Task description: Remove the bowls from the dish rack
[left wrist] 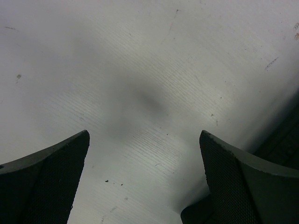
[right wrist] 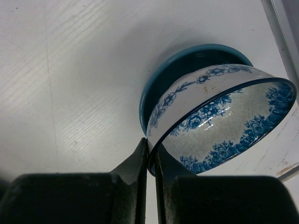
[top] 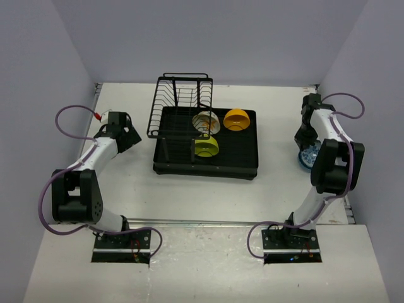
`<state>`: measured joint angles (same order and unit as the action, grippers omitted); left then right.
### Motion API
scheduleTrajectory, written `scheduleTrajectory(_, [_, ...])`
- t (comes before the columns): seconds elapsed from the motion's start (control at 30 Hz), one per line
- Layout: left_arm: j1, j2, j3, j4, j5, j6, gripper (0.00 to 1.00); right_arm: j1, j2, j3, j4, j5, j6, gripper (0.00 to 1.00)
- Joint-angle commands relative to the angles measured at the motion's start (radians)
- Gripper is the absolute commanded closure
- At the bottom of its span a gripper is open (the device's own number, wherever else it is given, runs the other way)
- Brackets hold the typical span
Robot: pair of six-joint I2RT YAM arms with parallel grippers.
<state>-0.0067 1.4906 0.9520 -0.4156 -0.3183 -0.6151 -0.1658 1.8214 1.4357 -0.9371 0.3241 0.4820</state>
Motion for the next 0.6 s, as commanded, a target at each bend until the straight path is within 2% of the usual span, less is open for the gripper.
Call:
scheduleTrajectory(0.0, [0.007, 0.003, 0.037, 0.024, -0.016, 0.017, 0.00, -0.003, 0.006, 0.028, 0.050, -0.003, -0.029, 1.00])
scheduleTrajectory(0.27, [0.007, 0.005, 0.039, 0.015, -0.030, 0.018, 0.00, -0.003, 0.030, 0.031, 0.069, -0.019, -0.028, 1.00])
scheduleTrajectory(0.47, [0.007, 0.013, 0.041, 0.014, -0.028, 0.021, 0.00, -0.003, 0.024, 0.035, 0.075, -0.031, -0.023, 0.83])
scheduleTrajectory(0.5, [0.005, 0.013, 0.039, 0.014, -0.027, 0.023, 0.00, -0.003, 0.016, 0.040, 0.073, -0.031, -0.022, 0.75])
scheduleTrajectory(0.57, [0.007, 0.013, 0.036, 0.015, -0.022, 0.021, 0.00, -0.003, 0.004, 0.051, 0.069, -0.028, -0.020, 0.68])
